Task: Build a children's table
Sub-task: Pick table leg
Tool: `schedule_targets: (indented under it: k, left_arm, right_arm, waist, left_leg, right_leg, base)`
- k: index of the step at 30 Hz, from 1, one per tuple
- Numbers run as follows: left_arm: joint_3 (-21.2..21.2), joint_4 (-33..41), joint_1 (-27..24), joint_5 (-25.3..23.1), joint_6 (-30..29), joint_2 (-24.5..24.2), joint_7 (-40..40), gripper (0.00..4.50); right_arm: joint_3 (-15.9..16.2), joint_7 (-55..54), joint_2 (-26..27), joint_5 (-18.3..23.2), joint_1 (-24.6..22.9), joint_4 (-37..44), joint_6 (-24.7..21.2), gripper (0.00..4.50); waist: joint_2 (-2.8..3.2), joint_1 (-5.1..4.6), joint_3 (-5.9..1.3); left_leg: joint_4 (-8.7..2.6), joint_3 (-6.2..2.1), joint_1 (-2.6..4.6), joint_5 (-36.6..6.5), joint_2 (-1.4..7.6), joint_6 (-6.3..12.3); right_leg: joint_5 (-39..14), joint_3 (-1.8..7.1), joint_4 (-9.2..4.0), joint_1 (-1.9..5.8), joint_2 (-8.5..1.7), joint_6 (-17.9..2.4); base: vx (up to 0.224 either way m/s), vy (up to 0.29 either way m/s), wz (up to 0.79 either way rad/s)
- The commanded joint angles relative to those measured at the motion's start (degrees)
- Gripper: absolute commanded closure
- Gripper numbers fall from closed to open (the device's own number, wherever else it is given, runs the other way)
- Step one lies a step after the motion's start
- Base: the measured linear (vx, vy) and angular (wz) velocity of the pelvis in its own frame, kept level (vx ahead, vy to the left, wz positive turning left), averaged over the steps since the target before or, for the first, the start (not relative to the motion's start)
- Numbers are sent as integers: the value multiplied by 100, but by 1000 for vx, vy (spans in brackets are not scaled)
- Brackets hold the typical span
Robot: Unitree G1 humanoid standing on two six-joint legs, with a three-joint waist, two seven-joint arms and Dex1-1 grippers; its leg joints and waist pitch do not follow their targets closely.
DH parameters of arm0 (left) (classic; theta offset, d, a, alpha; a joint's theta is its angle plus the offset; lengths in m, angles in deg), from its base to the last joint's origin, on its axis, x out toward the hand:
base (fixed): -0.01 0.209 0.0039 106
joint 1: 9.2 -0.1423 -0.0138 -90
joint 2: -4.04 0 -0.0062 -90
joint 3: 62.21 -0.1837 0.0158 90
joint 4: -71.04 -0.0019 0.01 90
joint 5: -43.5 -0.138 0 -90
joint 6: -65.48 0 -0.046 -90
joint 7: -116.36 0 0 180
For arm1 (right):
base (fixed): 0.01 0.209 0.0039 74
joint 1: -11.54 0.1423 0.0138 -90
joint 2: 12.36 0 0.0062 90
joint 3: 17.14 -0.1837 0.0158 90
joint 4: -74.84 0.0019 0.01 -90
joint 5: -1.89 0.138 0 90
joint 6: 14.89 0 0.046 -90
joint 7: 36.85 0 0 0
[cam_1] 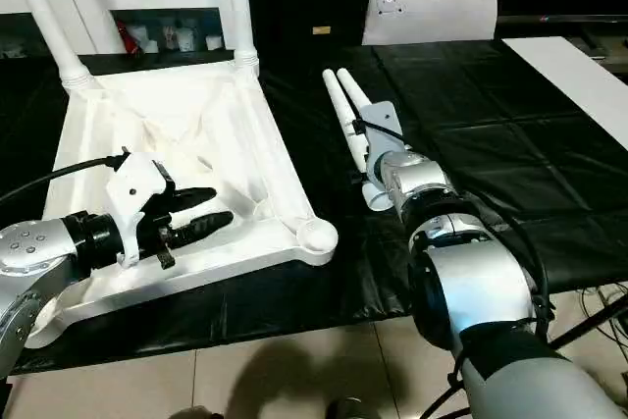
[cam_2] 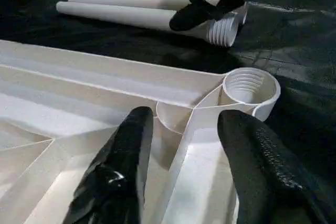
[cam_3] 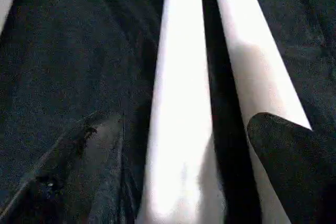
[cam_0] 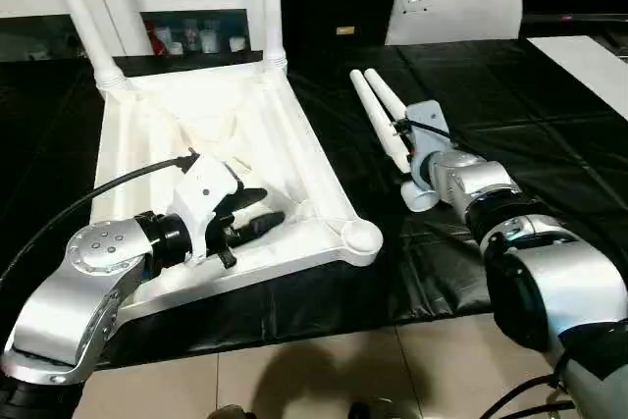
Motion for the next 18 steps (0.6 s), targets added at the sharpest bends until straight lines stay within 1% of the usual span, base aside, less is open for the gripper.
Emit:
schedule_targets:
  k: [1,3,5,6,7,8,9,10,11,12,13,14,15,17,18]
  left_arm:
    - [-46,204,-6,49,-185,-57,-91,189]
    - [-64,241,-20,46,-228,-89,-99,182]
    - [-98,272,-45,27,-259,-128,-97,161]
    - [-110,285,-52,15,-264,-139,-96,152]
    - [-113,292,-52,5,-269,-137,-107,152]
    - [-114,300,-47,0,-282,-131,-119,141]
    - [-118,305,-45,-2,-291,-136,-119,129]
    - [-123,309,-43,-4,-297,-142,-118,129]
    - [-132,353,-45,21,-363,-168,-115,108]
    - [-132,353,-45,21,-363,-168,-115,108]
    - [-121,403,-58,56,-409,-210,-98,101]
    - [-121,403,-58,56,-409,-210,-98,93]
    - [-118,426,-64,76,-428,-217,-93,75]
    - [-130,453,-69,98,-453,-242,-80,63]
    - [-130,456,-71,101,-455,-247,-77,61]
  right_arm:
    - [-116,133,-8,114,145,-94,-151,0]
    - [-140,144,-2,125,155,-114,-212,0]
    - [-194,200,10,147,184,-151,-483,0]
    - [-239,211,13,168,193,-170,-578,0]
    - [-330,201,14,237,200,-186,-654,0]
    - [-450,217,10,336,208,-206,-746,18]
    - [-491,235,8,371,210,-213,-780,36]
    - [-519,247,7,396,211,-218,-802,36]
    - [-585,295,-1,469,222,-235,-906,40]
    - [-585,295,-1,469,222,-235,-906,40]
    - [-634,336,-1,517,229,-245,-1029,53]
    - [-634,336,-1,517,229,-245,-1029,67]
    - [-618,350,-4,487,219,-251,-1073,81]
    - [-650,366,-7,475,203,-257,-1174,89]
    - [-658,366,-6,476,202,-257,-1191,105]
  waist:
    - [-8,3,-374]
    - [-17,-6,-373]
    - [-15,-8,-380]
    - [-29,-3,-376]
    - [-23,0,-374]
    - [-16,0,-378]
    - [-14,5,-385]
    - [-13,7,-387]
    - [-17,5,-380]
    - [-14,8,-382]
    - [-38,5,-378]
    - [-33,9,-375]
    - [-50,15,-372]
    - [-45,17,-367]
    - [-55,16,-368]
  left_leg:
    - [-394,-11,1,-1429,99,-8]
    - [-388,-6,-8,-1370,96,27]
    - [-382,-4,-5,-1324,88,48]
    - [-386,-6,-13,-1293,93,62]
    - [-386,-7,-10,-1292,93,61]
    - [-384,-3,0,-1288,97,54]
    - [-385,-5,1,-1254,99,46]
    - [-384,-2,6,-1240,101,45]
    - [-388,-3,-3,-1237,103,42]
    - [-385,-4,1,-1251,102,39]
    - [-388,-3,-2,-1268,104,37]
    - [-387,-7,-5,-1279,103,29]
    - [-385,-6,-3,-1294,101,17]
    - [-382,-6,0,-1295,99,-10]
    - [-382,-6,1,-1290,100,-14]
  right_leg:
    - [-2175,267,-405,362,-250,-802]
    - [-2043,266,-400,361,-242,-857]
    - [-2008,267,-388,365,-233,-880]
    - [-1976,270,-382,367,-237,-897]
    - [-1974,267,-382,365,-237,-903]
    - [-1934,270,-385,362,-240,-916]
    - [-1844,271,-371,368,-239,-943]
    - [-1791,271,-368,365,-238,-959]
    - [-1751,268,-360,369,-234,-987]
    - [-1756,268,-359,371,-236,-995]
    - [-1782,267,-366,371,-241,-999]
    - [-1808,266,-362,375,-242,-998]
    - [-1912,266,-372,374,-251,-969]
    - [-1953,265,-380,366,-251,-956]
    - [-1951,265,-380,367,-251,-956]
  base:
    - [0,0,0]
    - [0,0,0]
    - [0,0,0]
    - [0,0,0]
    - [0,0,0]
    - [0,0,0]
    - [0,0,0]
    - [0,0,0]
    - [0,0,0]
    - [0,0,0]
    - [0,0,0]
    - [0,0,0]
    - [0,0,0]
    - [0,0,0]
    - [0,0,0]
